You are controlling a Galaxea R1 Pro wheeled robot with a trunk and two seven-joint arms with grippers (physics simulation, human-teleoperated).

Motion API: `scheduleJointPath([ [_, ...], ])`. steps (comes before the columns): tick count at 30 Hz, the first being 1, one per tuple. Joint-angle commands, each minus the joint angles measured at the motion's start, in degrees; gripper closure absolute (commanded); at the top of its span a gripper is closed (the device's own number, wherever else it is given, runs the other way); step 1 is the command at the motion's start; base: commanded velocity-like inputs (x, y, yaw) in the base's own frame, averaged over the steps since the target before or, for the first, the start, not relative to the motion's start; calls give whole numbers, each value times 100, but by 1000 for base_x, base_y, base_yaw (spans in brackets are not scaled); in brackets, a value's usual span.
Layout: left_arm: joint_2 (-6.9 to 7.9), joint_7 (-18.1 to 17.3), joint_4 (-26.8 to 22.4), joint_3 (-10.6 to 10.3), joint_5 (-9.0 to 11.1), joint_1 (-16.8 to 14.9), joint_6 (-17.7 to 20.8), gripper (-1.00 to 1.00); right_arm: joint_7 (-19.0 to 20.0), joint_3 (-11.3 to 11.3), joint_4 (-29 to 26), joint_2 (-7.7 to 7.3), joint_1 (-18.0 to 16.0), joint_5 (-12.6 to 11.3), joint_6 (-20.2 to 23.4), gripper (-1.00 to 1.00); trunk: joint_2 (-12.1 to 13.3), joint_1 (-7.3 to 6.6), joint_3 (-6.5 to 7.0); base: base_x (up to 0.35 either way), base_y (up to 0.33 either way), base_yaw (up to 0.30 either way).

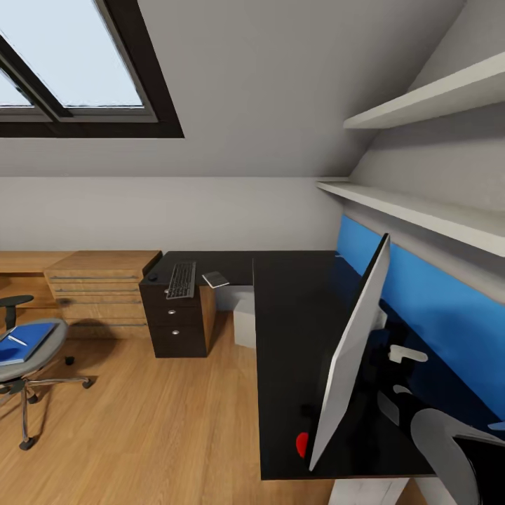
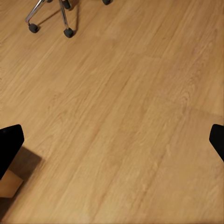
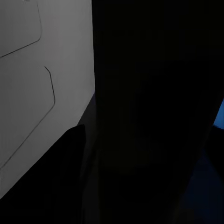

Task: In the bedroom, organize the workspace by keeping the computer under the desk, ensuring the monitor is on the desk, placing the keyboard on the desk next to the monitor, placing the mouse on the desk next to the keyboard, moving the folder from the swivel chair onto the desk next to the mouse, stacking the notebook on top of the folder with the pen on top of the notebook, and positioning the swivel chair next to the desk.

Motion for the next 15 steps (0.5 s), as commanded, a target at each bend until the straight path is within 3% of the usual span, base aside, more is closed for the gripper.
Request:
scheduleJointPath([
  [1,3,33,-14,-51,34,0,-3,-100,38,-172,3,0,-3,43,-2,100,-4,1,-7,0,0,0],
  [15,-2,16,-12,-51,34,-2,-8,-100,41,-180,14,-3,0,46,-2,100,-4,1,-7,25,-30,0],
])
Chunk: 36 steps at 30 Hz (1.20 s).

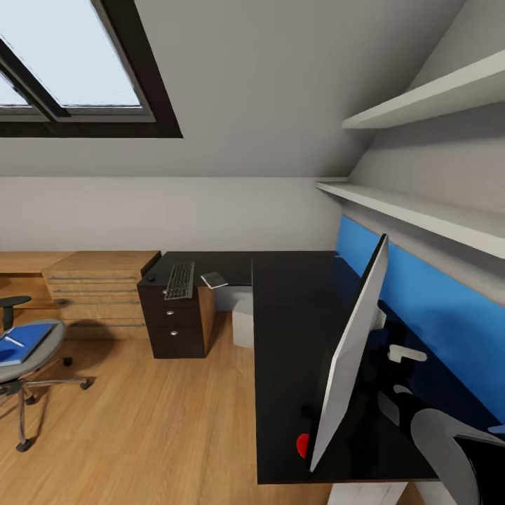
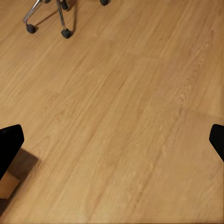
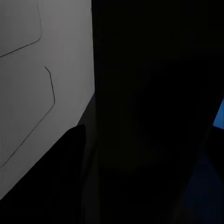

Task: In the bedroom, organize the workspace by keeping the computer under the desk, ensuring the monitor is on the desk, placing the keyboard on the desk next to the monitor, placing the mouse on the desk next to the keyboard, moving the folder from the swivel chair onto the desk next to the mouse, stacking the notebook on top of the folder with the pen on top of the notebook, and positioning the swivel chair next to the desk.

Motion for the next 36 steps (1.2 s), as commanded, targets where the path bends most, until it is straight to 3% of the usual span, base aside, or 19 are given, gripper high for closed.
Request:
scheduleJointPath([
  [1,3,33,-16,-49,32,3,-5,-100,11,-56,20,-1,0,-119,-39,100,-3,1,-8,6,-8,0],
  [10,10,25,-11,-49,32,4,5,-100,9,-48,25,6,-1,-123,-31,100,-3,1,-8,218,-1,0],
  [36,10,25,-10,-49,34,3,11,-100,-25,-56,15,-2,1,-130,-12,100,-3,1,-8,99,-31,0],
])
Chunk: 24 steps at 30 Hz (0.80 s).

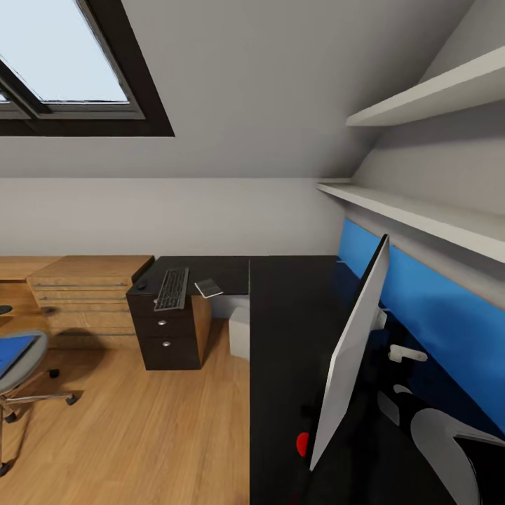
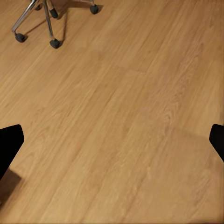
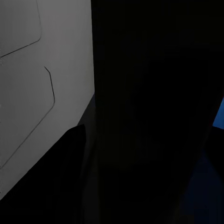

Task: In the bedroom, organize the workspace by keeping the computer under the desk, ensuring the monitor is on the desk, placing the keyboard on the desk next to the monitor, placing the mouse on the desk next to the keyboard, moving the folder from the swivel chair onto the desk next to the mouse, stacking the notebook on top of the folder with the pen on top of the notebook, and positioning the swivel chair next to the desk.

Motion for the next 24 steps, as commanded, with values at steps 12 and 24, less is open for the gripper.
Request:
scheduleJointPath([
  [12,2,22,-17,-49,35,3,0,-100,-67,-87,18,0,0,-113,-1,100,-2,2,-8,7,-3,0],
  [24,-4,15,-17,-49,39,3,10,-100,-197,-93,17,-13,-2,-119,4,100,-2,2,-8,0,0,0],
])
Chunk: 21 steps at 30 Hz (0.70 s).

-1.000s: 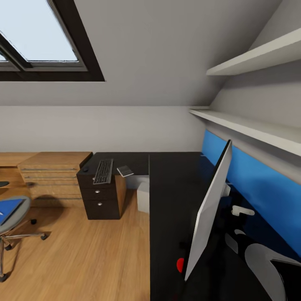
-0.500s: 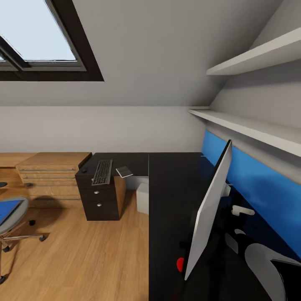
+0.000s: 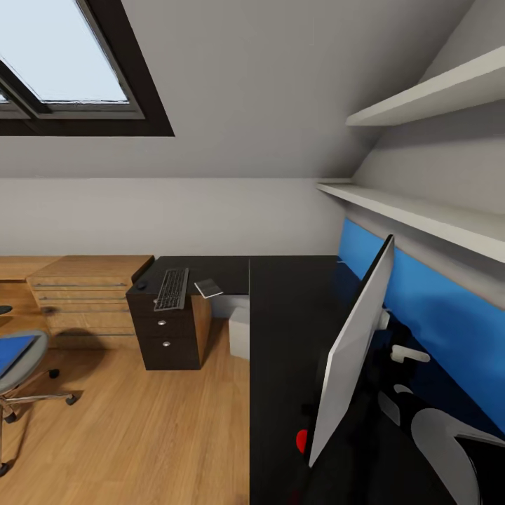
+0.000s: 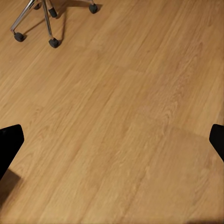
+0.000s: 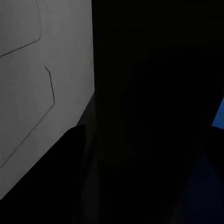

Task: In the bedroom, organize the workspace by keeping the computer under the desk, ensuring the monitor is on the desk, placing the keyboard on the desk next to the monitor, placing the mouse on the desk next to the keyboard, moving the folder from the swivel chair onto the desk next to the mouse, stacking the notebook on top of the folder with the pen on top of the notebook, and positioning the swivel chair next to the desk.

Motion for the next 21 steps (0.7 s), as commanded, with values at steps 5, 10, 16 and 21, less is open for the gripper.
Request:
scheduleJointPath([
  [5,3,34,-18,-48,31,3,-2,-100,-6,10,27,-8,0,-250,-17,100,-4,1,-8,0,0,0],
  [10,3,34,-18,-48,30,4,-3,-100,-4,10,27,-8,2,-250,-16,100,-4,1,-8,5,-37,0],
  [16,3,34,-17,-48,31,6,-4,-100,-7,10,27,-8,0,-250,-16,100,-4,1,-8,80,-145,0],
  [21,3,34,-12,-48,31,5,3,-100,-1,14,21,-6,0,-250,-19,100,-4,1,-8,8,-84,0],
])
